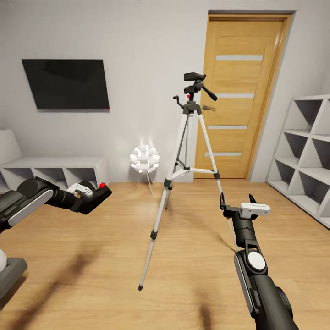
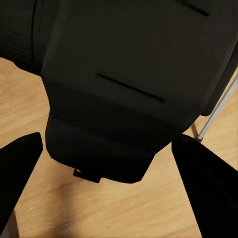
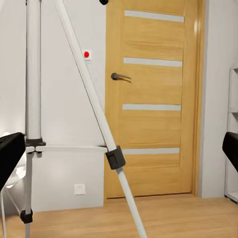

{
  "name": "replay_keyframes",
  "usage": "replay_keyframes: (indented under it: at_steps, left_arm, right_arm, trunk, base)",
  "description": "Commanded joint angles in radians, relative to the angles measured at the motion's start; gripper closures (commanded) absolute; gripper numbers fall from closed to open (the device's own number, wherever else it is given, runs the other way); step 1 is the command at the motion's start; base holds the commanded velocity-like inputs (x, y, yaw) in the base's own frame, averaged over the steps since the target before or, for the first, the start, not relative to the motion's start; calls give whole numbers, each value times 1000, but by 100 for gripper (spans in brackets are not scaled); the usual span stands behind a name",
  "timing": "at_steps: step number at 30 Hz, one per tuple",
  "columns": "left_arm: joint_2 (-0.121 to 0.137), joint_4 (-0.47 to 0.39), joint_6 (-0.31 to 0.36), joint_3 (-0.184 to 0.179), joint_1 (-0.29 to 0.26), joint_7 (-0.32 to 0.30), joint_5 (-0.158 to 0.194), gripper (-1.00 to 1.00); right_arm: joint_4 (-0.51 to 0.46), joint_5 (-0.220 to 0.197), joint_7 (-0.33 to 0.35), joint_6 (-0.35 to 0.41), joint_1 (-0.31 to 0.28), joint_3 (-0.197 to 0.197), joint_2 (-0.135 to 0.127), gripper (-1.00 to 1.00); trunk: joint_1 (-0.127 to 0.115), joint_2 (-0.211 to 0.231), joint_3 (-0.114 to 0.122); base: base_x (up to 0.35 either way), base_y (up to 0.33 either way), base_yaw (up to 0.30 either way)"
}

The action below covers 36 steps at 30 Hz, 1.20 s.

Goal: Attach the digital camera to the camera tripod in the bedroom.

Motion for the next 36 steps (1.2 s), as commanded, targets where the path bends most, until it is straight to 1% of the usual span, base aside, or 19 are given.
replay_keyframes:
  at_steps: [1,16,27,36]
  left_arm:
    - [1,0,0,-2,-2,-9,-9,100]
    - [0,9,0,-3,-2,-9,-9,100]
    - [-24,43,-1,-4,-2,-11,-9,100]
    - [-27,44,-1,-3,-2,-11,-9,100]
  right_arm:
    - [0,10,-4,-1,-1,-1,1,-100]
    - [0,10,-4,-1,-1,-1,1,-100]
    - [0,10,-4,-1,-1,-1,1,-100]
    - [0,10,-4,-1,-1,-1,1,-100]
  trunk:
    - [-4,7,2]
    - [-62,112,49]
    - [-104,189,84]
    - [-138,252,112]
  base:
    - [0,0,0]
    - [0,0,0]
    - [0,0,0]
    - [0,0,0]
